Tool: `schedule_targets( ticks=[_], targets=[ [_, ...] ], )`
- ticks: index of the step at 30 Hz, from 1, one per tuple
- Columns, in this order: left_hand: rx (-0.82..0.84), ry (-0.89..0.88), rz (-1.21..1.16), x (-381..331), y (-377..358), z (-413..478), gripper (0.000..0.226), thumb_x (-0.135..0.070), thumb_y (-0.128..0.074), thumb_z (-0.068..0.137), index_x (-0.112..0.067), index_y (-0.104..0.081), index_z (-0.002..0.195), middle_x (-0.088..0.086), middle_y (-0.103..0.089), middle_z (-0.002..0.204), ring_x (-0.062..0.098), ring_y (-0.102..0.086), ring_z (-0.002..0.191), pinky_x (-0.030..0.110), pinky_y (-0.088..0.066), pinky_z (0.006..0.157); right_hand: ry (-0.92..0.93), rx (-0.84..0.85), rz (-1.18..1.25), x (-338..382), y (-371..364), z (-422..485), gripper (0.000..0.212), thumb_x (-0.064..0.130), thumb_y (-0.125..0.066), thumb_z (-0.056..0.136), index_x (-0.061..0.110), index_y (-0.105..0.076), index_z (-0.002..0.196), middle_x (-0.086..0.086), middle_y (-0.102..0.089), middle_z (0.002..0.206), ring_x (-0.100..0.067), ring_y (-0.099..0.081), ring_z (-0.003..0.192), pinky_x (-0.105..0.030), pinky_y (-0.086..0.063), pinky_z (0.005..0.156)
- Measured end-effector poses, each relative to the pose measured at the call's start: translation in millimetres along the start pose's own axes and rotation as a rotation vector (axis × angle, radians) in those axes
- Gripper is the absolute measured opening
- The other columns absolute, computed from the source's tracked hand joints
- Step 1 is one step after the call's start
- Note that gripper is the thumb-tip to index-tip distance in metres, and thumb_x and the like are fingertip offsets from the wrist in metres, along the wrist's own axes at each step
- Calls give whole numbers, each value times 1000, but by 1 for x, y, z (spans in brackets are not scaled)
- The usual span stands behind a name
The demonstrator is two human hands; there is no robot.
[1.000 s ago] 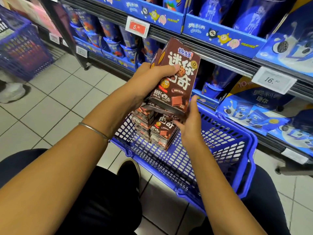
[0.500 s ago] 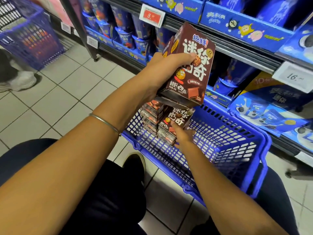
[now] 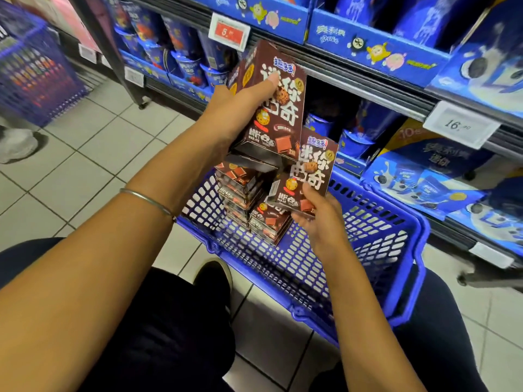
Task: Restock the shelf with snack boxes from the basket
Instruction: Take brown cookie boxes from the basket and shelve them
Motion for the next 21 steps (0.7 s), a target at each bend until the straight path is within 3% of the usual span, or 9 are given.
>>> schedule_targets(
  ticks=[2,5,10,12,16,18,21],
  targets=[
    [-51,-26,22,2,5,2,90,-60,-84,84,-10,-47,150,9,-79,120,25,-83,90,41,-68,79,87,20,69,31,-3,-6,38,33,-70,92,20,-59,127,7,-64,94,-13,-63,92,-33,-53,72],
    [-109,-56,66,4,10,3,90,-62,-84,82,-13,-47,148,6,-76,124,21,-82,92,43,-67,87,192,76,145,70,-5,-14,29,37,-69,86,28,-61,112,8,-66,93,-18,-61,94,-32,-52,67],
    [-98,-109,112,5,4,1,83,-57,-86,79,-16,-46,139,3,-76,123,19,-82,93,44,-66,89,207,226,104,93,-17,-29,27,43,-67,83,29,-66,106,12,-73,88,-12,-71,81,-29,-52,63],
    [-58,-101,113,8,-4,-1,92,-63,-85,75,-15,-48,144,4,-76,126,21,-81,97,44,-65,90,219,255,18,92,-28,-34,32,47,-68,81,33,-68,110,11,-75,101,-12,-71,94,-34,-53,75],
    [9,-80,106,15,-17,-7,92,-78,-72,81,-16,-53,147,3,-77,126,19,-81,97,37,-67,85,155,246,9,86,-43,-42,77,56,-75,66,36,-54,138,6,-64,137,-23,-58,129,-59,-48,100],
    [-2,-89,129,18,-18,-9,92,-84,-62,84,-16,-56,145,1,-79,122,13,-82,91,29,-67,75,118,284,41,83,-47,-43,70,51,-76,73,37,-53,138,8,-63,139,-26,-58,131,-69,-43,101],
    [38,-72,157,19,-23,-11,105,-94,-51,76,-16,-57,147,3,-80,120,17,-82,94,34,-68,82,104,330,61,82,-49,-43,58,45,-75,79,37,-56,134,5,-63,139,-29,-57,132,-72,-43,99]
  ],
)
Point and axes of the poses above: each hand's wrist, its own z-axis towards the middle knuckle, its own y-axis out of the back of the hand, x = y × z, the point moved 6 cm from there along z, towards the middle knuckle
